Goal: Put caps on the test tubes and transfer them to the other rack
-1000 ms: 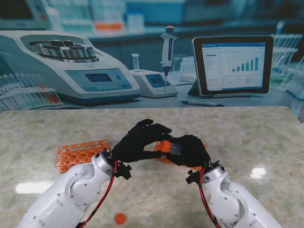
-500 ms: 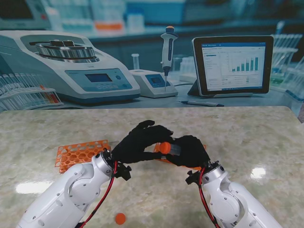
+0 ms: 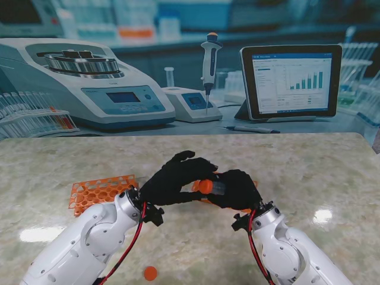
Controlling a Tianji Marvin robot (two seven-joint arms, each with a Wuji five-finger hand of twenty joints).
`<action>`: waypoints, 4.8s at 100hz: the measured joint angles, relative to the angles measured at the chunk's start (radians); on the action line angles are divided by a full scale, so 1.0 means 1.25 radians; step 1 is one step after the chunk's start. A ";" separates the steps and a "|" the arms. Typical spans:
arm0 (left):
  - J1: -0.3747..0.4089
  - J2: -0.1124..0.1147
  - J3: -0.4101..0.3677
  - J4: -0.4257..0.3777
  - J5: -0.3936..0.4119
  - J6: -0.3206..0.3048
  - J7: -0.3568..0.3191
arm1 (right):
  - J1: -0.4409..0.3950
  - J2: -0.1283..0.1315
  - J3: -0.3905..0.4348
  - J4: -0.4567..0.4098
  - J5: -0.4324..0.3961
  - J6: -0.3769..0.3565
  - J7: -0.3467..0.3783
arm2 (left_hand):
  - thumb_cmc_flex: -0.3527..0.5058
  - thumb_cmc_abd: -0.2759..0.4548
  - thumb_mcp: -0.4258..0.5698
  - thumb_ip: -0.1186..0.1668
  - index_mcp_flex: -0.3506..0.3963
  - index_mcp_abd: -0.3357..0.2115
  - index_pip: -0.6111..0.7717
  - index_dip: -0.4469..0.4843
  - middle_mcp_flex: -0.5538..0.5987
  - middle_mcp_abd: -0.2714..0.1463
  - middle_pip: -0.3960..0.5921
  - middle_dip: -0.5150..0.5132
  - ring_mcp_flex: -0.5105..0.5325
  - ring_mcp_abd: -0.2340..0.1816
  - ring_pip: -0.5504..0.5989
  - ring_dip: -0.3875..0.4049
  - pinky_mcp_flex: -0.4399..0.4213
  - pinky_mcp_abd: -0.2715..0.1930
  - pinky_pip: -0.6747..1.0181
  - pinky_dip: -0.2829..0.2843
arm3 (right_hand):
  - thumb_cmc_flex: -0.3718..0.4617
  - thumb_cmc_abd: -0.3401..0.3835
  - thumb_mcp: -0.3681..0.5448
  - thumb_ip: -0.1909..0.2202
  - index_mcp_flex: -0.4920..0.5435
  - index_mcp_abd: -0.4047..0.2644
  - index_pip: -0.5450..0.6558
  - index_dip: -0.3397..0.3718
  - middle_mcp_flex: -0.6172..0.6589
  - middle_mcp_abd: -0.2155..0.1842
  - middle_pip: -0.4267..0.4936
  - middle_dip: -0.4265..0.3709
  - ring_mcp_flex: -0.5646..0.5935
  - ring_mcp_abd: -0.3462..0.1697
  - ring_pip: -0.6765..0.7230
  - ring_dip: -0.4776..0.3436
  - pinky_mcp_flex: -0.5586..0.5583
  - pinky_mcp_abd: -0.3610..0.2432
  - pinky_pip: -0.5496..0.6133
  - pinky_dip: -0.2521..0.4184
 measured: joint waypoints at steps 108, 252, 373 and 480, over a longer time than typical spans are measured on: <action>0.032 0.006 -0.031 -0.029 0.018 -0.047 -0.029 | 0.006 -0.001 -0.003 -0.005 0.007 0.001 0.011 | 0.070 -0.007 0.298 -0.017 0.038 -0.327 0.135 0.029 -0.012 0.015 -0.017 0.000 0.000 0.000 -0.001 -0.025 0.000 0.000 0.000 0.000 | -0.001 0.000 0.000 0.000 0.000 -0.001 0.000 0.000 0.000 0.000 -0.008 0.000 0.000 0.000 0.000 -0.001 0.000 0.000 0.000 0.000; 0.004 0.016 -0.002 -0.045 0.037 0.014 -0.037 | -0.005 0.004 -0.003 -0.012 0.004 -0.011 0.015 | 0.082 0.007 0.027 0.051 0.053 -0.261 -0.002 -0.041 0.041 0.009 0.036 0.082 0.055 -0.001 0.119 0.370 0.086 -0.024 0.320 0.195 | -0.002 0.000 0.000 0.000 0.000 -0.001 0.000 0.001 0.000 0.000 -0.008 0.000 0.000 0.000 -0.001 -0.012 0.000 0.002 -0.008 -0.002; 0.001 0.023 0.008 -0.063 -0.017 0.031 -0.084 | -0.041 0.017 0.004 -0.044 -0.024 -0.054 0.023 | 0.069 -0.056 -0.045 -0.019 -0.005 -0.301 0.221 0.229 0.096 -0.009 -0.030 0.577 0.265 -0.093 0.634 0.487 0.374 -0.104 0.816 0.344 | -0.002 0.001 0.000 -0.004 -0.002 0.036 0.000 0.001 0.000 0.004 -0.018 0.000 0.001 0.002 -0.023 -0.022 0.001 0.002 -0.024 -0.012; -0.004 0.029 0.007 -0.067 -0.098 0.026 -0.154 | -0.037 0.024 0.003 -0.048 -0.056 -0.106 0.045 | 0.066 -0.133 -0.046 -0.036 -0.033 -0.361 0.279 0.517 0.105 0.051 0.240 0.593 0.377 -0.225 0.926 0.407 0.590 -0.124 0.900 0.385 | -0.045 0.029 -0.073 -0.056 -0.054 0.036 -0.088 -0.067 -0.016 0.041 -0.119 -0.040 0.008 0.045 -0.169 -0.059 -0.022 0.024 -0.113 -0.040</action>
